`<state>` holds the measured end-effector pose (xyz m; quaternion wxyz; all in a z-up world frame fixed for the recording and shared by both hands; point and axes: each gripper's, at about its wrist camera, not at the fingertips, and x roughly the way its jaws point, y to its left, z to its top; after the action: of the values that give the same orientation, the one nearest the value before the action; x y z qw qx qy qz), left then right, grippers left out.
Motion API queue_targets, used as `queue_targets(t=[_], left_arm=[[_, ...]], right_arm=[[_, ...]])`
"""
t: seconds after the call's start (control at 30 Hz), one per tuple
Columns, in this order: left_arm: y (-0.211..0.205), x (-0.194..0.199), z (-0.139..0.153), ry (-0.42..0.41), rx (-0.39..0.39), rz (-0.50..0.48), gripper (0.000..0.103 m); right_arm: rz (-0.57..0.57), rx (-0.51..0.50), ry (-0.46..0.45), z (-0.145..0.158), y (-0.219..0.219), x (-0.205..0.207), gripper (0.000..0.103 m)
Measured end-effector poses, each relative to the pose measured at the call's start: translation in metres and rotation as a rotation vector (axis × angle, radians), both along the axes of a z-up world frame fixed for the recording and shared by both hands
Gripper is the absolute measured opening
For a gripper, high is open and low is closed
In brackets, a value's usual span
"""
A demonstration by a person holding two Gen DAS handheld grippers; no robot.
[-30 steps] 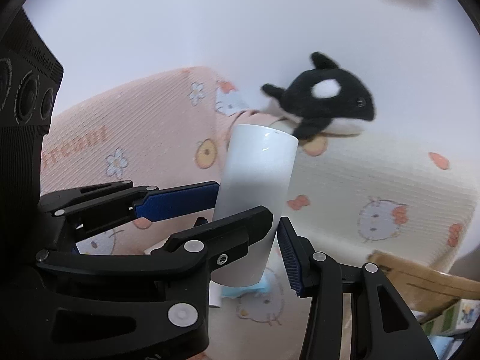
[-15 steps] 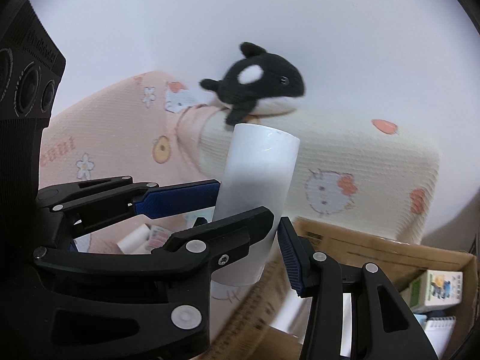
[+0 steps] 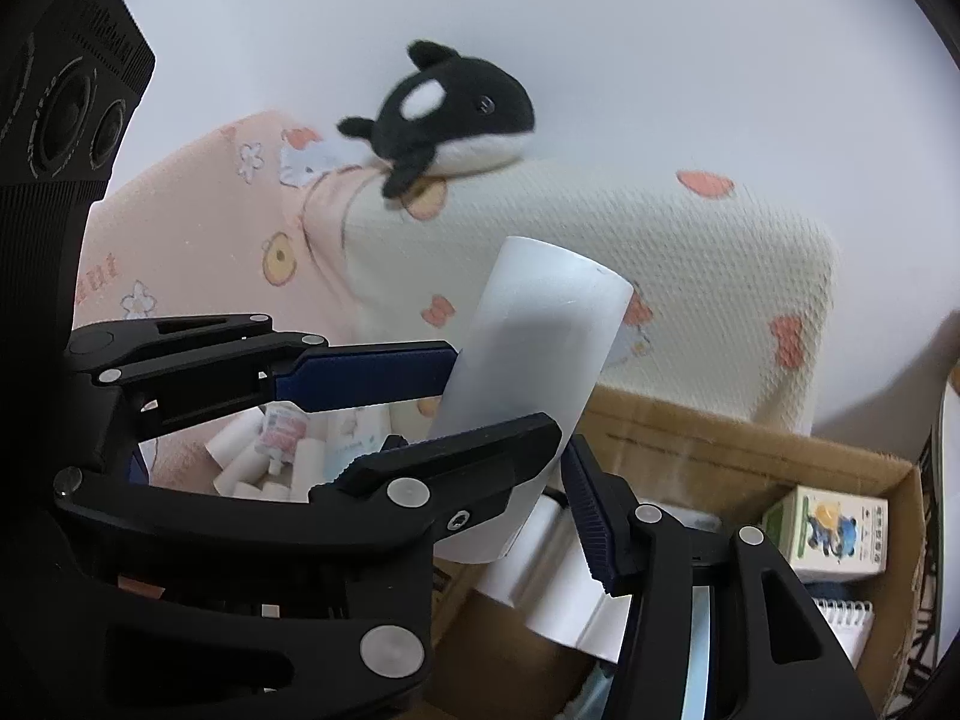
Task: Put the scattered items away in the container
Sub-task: 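Lower the tube with the left gripper into the box beside other tubes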
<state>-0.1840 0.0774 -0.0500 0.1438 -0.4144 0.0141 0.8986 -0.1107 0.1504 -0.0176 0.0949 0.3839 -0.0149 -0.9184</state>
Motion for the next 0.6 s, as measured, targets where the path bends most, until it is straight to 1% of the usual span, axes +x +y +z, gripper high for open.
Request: queue_targets(t=[0.13,0.2,0.33,0.47,0.5,0.6], left_arm=[[0.008,-0.012,-0.009,-0.073,-0.003,-0.020,0.042],[0.010,-0.019,-0.015,-0.119,-0.002,-0.030,0.042],[0.011,-0.028,-0.027,-0.197,0.015,-0.023,0.042],[0.011,-0.036,-0.039,-0.281,0.036,-0.007,0.042],[0.010,-0.038,-0.042,-0.301,0.038,-0.002,0.042],[0.009,-0.043,-0.047,-0.331,0.031,0.005,0.042]], right_arm=[[-0.001,-0.026,-0.054,-0.007,0.014,-0.002,0.050],[-0.002,-0.056,-0.089,-0.013,0.022,-0.005,0.050],[0.011,-0.102,-0.138,-0.022,0.036,-0.008,0.049],[0.042,-0.080,-0.180,-0.031,0.039,-0.012,0.050],[0.041,-0.088,-0.189,-0.034,0.041,-0.013,0.050],[0.050,-0.153,-0.227,-0.042,0.048,-0.017,0.050]])
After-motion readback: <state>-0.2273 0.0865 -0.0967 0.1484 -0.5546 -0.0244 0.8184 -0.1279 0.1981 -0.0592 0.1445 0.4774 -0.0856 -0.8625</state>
